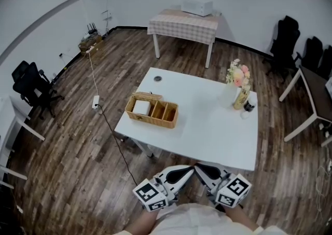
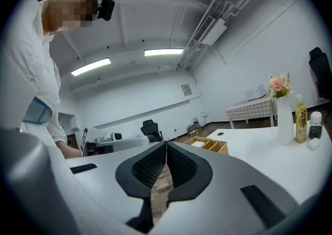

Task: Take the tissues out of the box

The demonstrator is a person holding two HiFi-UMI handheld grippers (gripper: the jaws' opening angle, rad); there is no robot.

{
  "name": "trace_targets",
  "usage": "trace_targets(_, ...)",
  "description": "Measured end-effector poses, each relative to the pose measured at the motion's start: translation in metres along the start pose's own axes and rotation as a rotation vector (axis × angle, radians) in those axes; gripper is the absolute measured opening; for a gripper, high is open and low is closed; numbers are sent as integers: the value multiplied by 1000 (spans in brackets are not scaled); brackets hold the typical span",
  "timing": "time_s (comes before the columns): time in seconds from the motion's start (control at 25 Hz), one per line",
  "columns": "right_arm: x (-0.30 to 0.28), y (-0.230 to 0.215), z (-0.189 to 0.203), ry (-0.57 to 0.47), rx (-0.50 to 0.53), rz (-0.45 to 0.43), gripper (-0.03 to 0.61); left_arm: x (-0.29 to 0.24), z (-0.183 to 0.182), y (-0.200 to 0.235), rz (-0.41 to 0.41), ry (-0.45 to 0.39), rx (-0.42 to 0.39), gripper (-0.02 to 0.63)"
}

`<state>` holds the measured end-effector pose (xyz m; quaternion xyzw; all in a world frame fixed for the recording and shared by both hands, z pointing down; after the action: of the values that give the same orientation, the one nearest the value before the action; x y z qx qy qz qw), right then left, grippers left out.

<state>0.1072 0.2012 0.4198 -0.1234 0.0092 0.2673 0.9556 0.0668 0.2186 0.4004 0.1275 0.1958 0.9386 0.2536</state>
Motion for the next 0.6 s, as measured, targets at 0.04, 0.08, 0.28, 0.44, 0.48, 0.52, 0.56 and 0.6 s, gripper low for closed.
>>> trace_targets(0.04, -10, -5, -3, -8, -2, 3, 34, 0, -6, 10, 4, 0, -2, 2)
trace_targets(0.08, -21, -9, -5, -17, -4, 5, 34, 1, -12, 21, 8, 0, -4, 2)
trace_targets(0.28, -83, -32, -19, -22, -15, 2, 32, 6, -44, 80, 7, -5, 4, 2)
trace_targets(0.44, -128, -50, -29, -12, -26, 8, 34, 9, -69, 123, 8, 8, 6, 2)
trace_targets(0.48, -139, -54, -32, -11, -26, 8, 32, 10, -75, 133, 7, 11, 4, 2)
trace_targets(0.52, -149, -57, -34, -10, -25, 9, 34, 11, -80, 143, 6, 13, 4, 2)
trace_targets(0.56, -160, -61, -36, -9, -23, 10, 32, 12, -86, 153, 5, 16, 5, 2)
trace_targets(0.6, -170, -64, -38, -7, -23, 12, 34, 14, -91, 162, 3, 19, 7, 2)
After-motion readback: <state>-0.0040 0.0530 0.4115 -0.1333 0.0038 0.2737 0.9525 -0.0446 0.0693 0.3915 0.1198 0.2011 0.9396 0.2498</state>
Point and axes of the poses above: the fingertips, and each gripper's own axes: x backward along the fingers, y to its left, z out of its underside, the point moved 2 cm from there along x, backward along the fingers, and after that the axes turned 5 degrees about x, right-handed, at the moved point
